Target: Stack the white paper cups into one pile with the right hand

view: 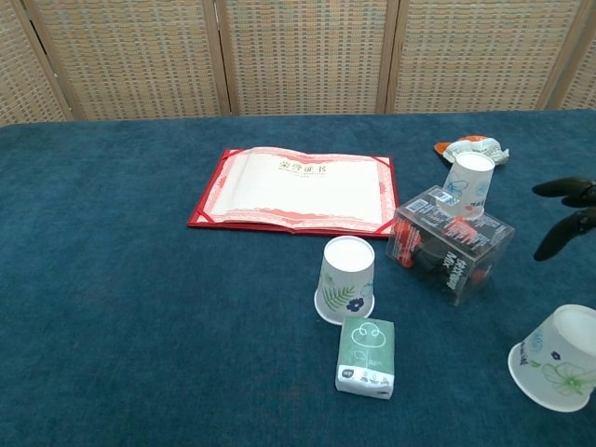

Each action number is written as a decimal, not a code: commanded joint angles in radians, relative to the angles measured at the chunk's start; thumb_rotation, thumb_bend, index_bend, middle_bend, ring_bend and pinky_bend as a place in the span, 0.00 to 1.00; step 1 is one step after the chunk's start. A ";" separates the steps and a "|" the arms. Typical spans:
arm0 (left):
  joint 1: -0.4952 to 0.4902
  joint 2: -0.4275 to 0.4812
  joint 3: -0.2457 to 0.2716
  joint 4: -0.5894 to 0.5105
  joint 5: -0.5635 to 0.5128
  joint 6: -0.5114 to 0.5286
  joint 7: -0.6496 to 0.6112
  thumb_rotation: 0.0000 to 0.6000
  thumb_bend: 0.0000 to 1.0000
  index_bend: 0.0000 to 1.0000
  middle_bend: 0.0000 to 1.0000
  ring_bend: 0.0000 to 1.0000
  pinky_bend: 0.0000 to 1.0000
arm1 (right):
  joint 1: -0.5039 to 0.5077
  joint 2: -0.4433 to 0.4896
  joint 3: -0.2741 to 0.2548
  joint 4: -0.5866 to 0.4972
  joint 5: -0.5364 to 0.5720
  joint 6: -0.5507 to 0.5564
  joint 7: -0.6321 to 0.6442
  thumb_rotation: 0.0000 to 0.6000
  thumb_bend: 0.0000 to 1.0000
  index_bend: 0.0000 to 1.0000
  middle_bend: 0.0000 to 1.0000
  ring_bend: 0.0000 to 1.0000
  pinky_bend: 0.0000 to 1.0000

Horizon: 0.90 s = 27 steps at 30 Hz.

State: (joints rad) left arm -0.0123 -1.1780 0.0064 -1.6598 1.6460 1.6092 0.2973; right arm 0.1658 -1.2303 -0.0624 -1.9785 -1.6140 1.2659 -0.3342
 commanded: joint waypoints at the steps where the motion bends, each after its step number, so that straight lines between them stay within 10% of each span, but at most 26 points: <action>1: 0.000 0.001 0.000 0.000 -0.002 -0.001 -0.001 1.00 0.27 0.00 0.00 0.00 0.00 | 0.007 -0.020 0.003 0.013 0.015 -0.014 -0.012 1.00 0.09 0.32 0.00 0.00 0.00; 27: 0.001 0.001 -0.001 0.003 0.006 0.002 0.000 1.00 0.27 0.00 0.00 0.00 0.00 | 0.041 -0.072 0.044 0.107 0.169 -0.066 -0.013 1.00 0.09 0.35 0.00 0.00 0.00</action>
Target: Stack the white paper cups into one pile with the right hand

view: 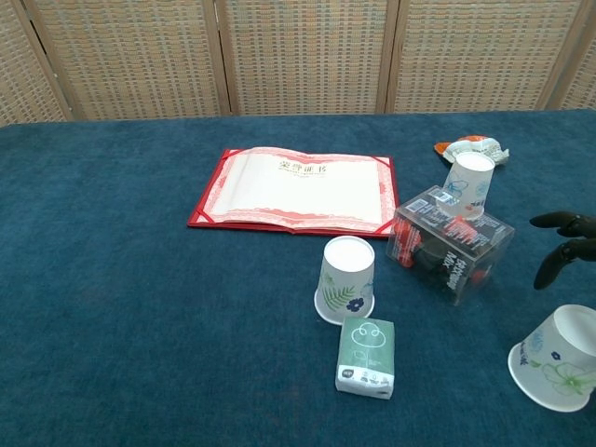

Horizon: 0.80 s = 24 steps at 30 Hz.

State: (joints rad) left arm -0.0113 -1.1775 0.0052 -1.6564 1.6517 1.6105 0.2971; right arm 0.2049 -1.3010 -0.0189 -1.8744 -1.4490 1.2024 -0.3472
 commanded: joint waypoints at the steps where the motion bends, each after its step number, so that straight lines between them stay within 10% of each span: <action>1: 0.000 0.000 0.000 0.000 0.001 0.001 0.001 1.00 0.27 0.00 0.00 0.00 0.00 | 0.003 -0.002 0.002 0.004 0.006 -0.003 0.000 1.00 0.09 0.36 0.00 0.00 0.00; 24: 0.001 0.000 0.000 0.003 0.006 0.003 0.001 1.00 0.27 0.00 0.00 0.00 0.00 | 0.021 -0.033 0.005 0.051 0.047 -0.016 0.004 1.00 0.09 0.40 0.00 0.00 0.00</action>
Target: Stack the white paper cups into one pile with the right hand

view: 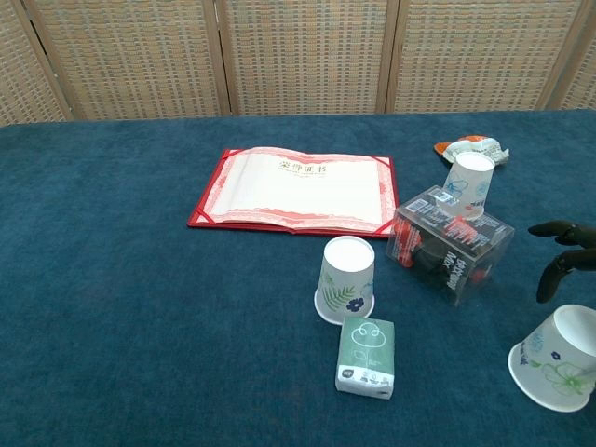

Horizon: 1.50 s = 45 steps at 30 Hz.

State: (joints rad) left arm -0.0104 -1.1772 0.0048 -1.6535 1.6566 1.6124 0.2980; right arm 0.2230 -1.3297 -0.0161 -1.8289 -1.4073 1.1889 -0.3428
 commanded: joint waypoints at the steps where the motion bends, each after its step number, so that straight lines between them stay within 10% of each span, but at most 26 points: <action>1: 0.000 0.000 0.000 -0.001 0.002 0.001 0.000 1.00 0.27 0.00 0.00 0.00 0.00 | 0.005 -0.006 0.003 0.008 0.008 -0.004 -0.001 1.00 0.09 0.40 0.00 0.00 0.00; 24: -0.016 -0.016 -0.022 -0.062 -0.021 -0.011 0.059 1.00 0.27 0.00 0.00 0.00 0.00 | 0.022 0.004 0.014 -0.014 0.011 0.017 -0.025 1.00 0.09 0.53 0.05 0.00 0.00; 45: -0.007 0.006 -0.012 -0.053 -0.016 -0.006 0.031 1.00 0.27 0.00 0.00 0.00 0.00 | 0.138 0.060 0.146 -0.315 0.026 0.032 -0.236 1.00 0.09 0.53 0.05 0.00 0.00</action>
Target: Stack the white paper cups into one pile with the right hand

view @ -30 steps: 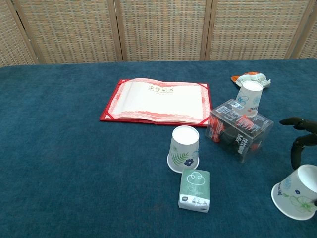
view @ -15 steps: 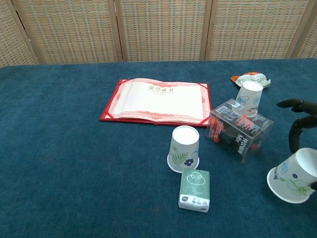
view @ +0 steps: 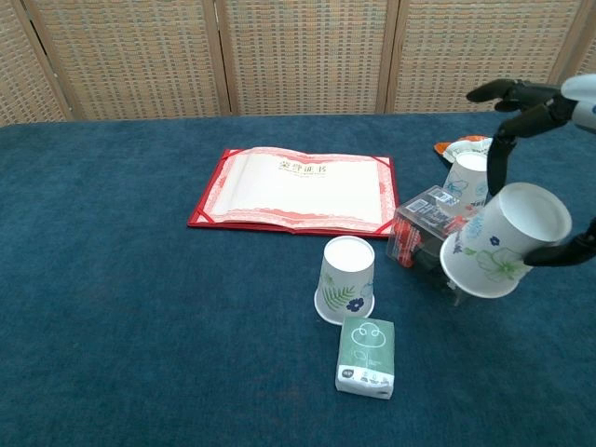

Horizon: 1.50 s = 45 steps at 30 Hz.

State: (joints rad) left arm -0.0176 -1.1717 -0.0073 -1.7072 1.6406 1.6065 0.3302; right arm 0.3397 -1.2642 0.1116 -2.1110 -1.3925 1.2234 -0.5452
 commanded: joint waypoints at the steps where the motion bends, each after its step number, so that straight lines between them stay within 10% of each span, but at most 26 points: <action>1: 0.000 0.000 0.001 0.003 0.001 0.000 -0.004 1.00 0.27 0.00 0.00 0.00 0.00 | 0.032 -0.011 0.025 -0.050 0.020 -0.007 -0.055 1.00 0.09 0.53 0.05 0.00 0.00; 45: 0.004 0.010 0.013 0.043 -0.005 -0.015 -0.060 1.00 0.27 0.00 0.00 0.00 0.00 | 0.281 -0.359 0.118 0.158 0.272 -0.028 -0.188 1.00 0.09 0.53 0.05 0.00 0.00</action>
State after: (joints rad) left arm -0.0134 -1.1616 0.0051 -1.6644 1.6351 1.5912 0.2709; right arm 0.6178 -1.6200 0.2278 -1.9566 -1.1221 1.1948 -0.7356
